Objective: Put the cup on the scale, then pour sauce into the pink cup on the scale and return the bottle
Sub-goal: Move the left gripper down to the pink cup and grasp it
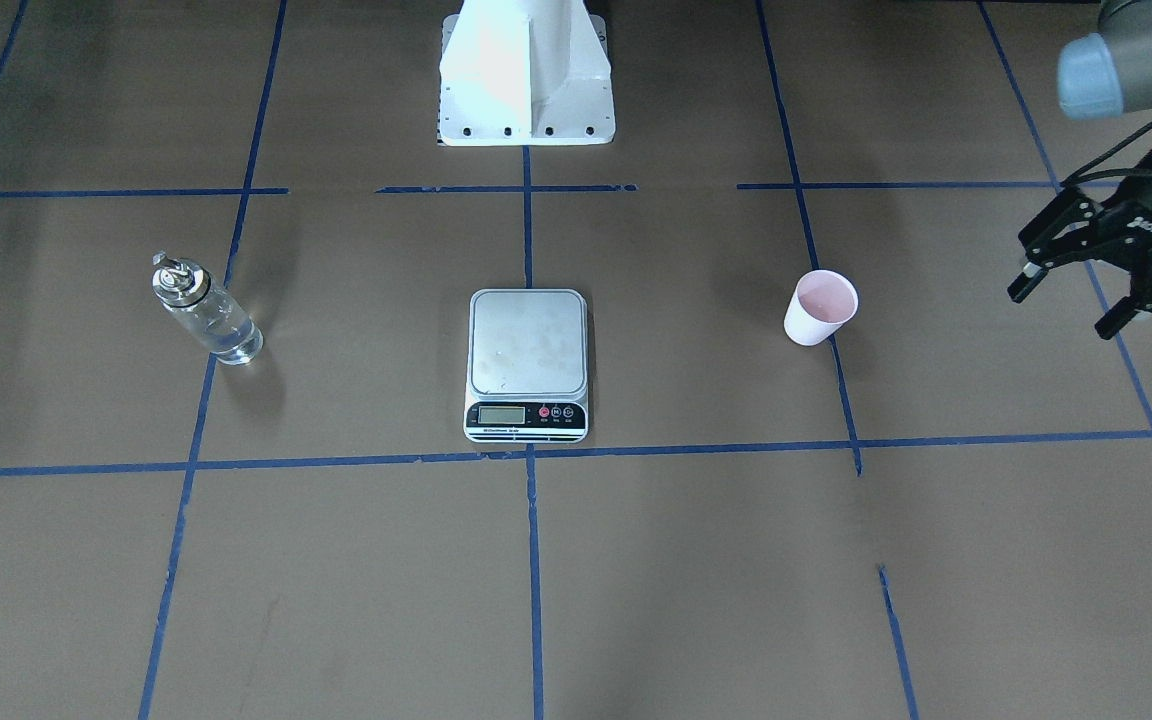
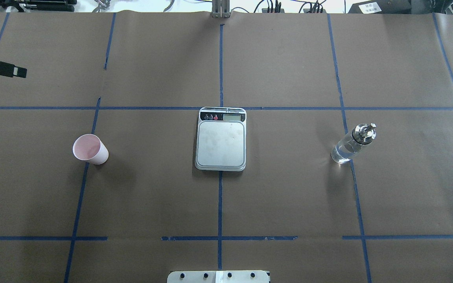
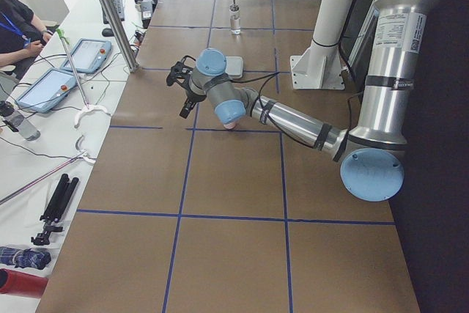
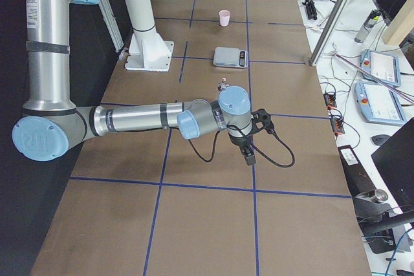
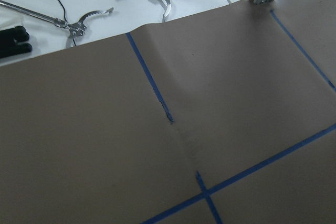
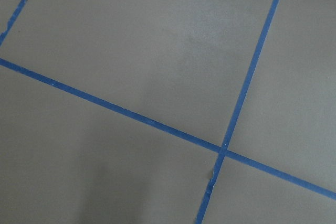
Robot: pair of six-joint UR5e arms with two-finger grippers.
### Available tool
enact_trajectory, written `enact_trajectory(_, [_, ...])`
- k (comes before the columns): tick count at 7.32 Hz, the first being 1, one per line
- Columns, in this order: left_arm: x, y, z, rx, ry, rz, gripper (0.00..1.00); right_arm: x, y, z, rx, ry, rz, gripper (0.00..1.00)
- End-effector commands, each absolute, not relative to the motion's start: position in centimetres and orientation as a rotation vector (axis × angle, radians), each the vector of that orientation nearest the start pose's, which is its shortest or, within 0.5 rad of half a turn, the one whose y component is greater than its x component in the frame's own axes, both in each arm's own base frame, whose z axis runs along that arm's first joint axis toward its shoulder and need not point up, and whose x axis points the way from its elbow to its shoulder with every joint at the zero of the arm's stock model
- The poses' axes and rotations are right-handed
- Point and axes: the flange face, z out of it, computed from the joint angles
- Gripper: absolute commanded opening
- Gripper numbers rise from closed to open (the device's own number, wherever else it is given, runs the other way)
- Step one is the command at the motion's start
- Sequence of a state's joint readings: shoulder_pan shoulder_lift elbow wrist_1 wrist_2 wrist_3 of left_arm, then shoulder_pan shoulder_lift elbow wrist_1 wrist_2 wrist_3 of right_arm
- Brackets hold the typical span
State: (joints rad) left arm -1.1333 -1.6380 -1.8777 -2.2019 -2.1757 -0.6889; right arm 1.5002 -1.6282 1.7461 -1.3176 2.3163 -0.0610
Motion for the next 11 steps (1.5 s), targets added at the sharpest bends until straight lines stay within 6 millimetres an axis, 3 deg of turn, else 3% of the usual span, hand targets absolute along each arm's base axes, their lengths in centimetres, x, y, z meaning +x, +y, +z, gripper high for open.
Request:
enact_trajectory(1, [21.6,-46.4,40.8,0.392,0.919,-0.071,1.00,3.1,-48.7,58.3,0.330,-0.741,-0.254,1.00])
enact_trajectory(2, [25.6,-44.6,41.4,0.339,0.904,-0.111,0.93,3.1,-48.7,58.5,0.326,-0.743,-0.250,1.00])
enact_trajectory(4, [30.6,-42.2,42.3,0.272,0.868,-0.148,0.68,3.1,-48.6,58.6,0.324,-0.743,-0.248,1.00])
enact_trajectory(5, [30.9,-41.8,42.4,0.266,0.869,-0.142,0.59,3.1,-48.6,58.6,0.324,-0.743,-0.248,1.00])
enact_trajectory(8, [32.3,-40.8,42.5,0.250,0.868,-0.112,0.53,3.2,-48.5,58.8,0.319,-0.744,-0.246,1.00])
enact_trajectory(10, [32.8,-40.4,42.7,0.242,0.867,-0.101,0.42,3.2,-48.4,58.9,0.318,-0.744,-0.245,1.00])
enact_trajectory(11, [32.9,-40.4,42.7,0.242,0.868,-0.100,0.27,3.2,-48.4,58.9,0.319,-0.743,-0.244,1.00])
